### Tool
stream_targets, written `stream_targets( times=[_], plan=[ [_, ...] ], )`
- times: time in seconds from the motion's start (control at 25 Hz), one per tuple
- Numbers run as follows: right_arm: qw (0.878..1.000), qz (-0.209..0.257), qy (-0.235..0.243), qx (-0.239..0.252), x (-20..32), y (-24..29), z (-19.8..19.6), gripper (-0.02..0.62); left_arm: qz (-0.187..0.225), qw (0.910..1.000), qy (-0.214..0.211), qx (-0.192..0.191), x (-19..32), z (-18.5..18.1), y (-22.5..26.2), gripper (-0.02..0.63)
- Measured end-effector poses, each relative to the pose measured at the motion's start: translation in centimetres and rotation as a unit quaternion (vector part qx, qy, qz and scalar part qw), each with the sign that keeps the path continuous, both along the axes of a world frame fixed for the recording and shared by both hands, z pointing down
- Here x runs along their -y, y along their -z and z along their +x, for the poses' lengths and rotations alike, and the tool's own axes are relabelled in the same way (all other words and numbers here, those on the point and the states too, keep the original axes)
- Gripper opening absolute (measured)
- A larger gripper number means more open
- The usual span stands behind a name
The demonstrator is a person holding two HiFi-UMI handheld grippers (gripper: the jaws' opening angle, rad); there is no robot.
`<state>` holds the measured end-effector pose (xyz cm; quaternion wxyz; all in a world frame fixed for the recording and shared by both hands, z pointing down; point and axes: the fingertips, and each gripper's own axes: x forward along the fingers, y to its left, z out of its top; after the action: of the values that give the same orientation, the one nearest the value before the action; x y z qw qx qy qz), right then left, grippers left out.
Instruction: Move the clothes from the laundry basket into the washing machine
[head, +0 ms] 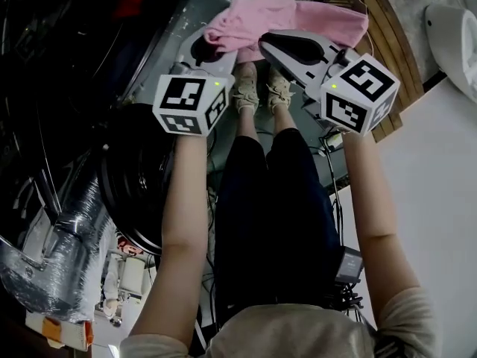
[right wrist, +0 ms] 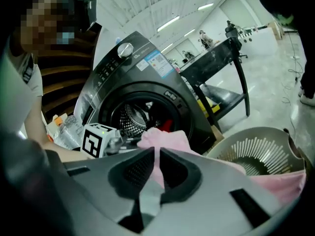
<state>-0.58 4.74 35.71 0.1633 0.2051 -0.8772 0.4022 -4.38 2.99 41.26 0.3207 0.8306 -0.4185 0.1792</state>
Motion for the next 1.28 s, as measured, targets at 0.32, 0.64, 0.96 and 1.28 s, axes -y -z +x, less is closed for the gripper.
stream_targets(
  times=[0.32,0.64,0.96,1.28],
  plan=[
    [0.998,-0.043,0.027,-0.036,-2.8,-4.4,-2.0,0.023,0.026,0.9786,0.195,0.061,3.9,-13.5,-0.4,0.103],
    [0.996,-0.075,0.034,-0.04,-4.4,-7.6,-3.1,0.023,0.067,0.9042,0.408,0.107,7.0,-25.9,-1.0,0.101],
    [0.996,-0.084,0.02,-0.036,-4.2,-9.4,-2.4,0.023,0.136,0.8765,0.395,0.24,11.5,-28.9,-0.7,0.108],
    [0.994,-0.099,0.027,-0.023,-4.9,-10.3,-3.3,0.023,0.027,0.876,0.434,0.209,11.5,-30.8,-8.7,0.33]
  ],
)
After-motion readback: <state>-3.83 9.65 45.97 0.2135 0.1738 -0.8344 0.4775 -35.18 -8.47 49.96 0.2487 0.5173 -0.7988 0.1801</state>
